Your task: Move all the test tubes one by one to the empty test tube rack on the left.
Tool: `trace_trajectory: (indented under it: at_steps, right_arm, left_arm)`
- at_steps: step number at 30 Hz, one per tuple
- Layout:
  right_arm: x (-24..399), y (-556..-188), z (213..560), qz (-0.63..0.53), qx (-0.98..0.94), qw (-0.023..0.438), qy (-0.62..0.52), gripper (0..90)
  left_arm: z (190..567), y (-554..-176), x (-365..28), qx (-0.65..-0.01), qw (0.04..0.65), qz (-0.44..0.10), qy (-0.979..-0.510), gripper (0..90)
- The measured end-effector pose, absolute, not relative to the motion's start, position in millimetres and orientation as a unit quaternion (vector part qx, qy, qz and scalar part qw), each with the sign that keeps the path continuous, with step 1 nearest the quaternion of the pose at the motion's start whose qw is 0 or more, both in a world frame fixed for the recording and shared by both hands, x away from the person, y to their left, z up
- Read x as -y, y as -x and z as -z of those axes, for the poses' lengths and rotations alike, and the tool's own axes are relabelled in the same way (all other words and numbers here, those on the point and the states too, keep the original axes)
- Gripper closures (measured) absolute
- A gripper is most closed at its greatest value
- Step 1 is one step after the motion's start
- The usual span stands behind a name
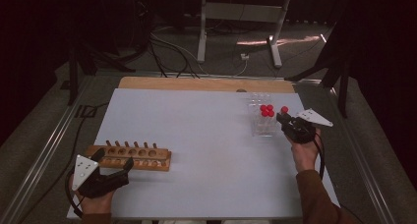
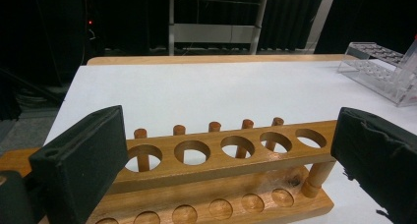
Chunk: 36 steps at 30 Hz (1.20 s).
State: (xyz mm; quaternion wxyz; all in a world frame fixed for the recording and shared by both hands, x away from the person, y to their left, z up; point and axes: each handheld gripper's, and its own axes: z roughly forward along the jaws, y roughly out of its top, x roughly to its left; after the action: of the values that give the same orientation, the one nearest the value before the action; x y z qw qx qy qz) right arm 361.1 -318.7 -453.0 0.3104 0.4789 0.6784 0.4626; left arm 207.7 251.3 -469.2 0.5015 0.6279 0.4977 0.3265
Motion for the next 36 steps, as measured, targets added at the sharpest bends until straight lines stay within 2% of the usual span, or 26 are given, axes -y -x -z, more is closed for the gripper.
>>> trace_trajectory:
  at_steps: [8, 17, 36]
  right_arm:
    - [321, -353, 433, -0.475, -0.674, 0.320, -0.466, 74.6]
    - [324, -341, 427, -0.469, -0.680, 0.320, -0.464, 74.6]
    - [299, -312, 452, -0.490, -0.707, 0.261, -0.438, 74.6]
  left_arm:
    - [469, -208, -252, -0.500, 0.502, -0.327, -0.626, 1.4]
    - [469, -208, -253, -0.502, 0.497, -0.330, -0.626, 1.4]
    - [467, -209, -248, -0.494, 0.496, -0.323, -0.637, 1.4]
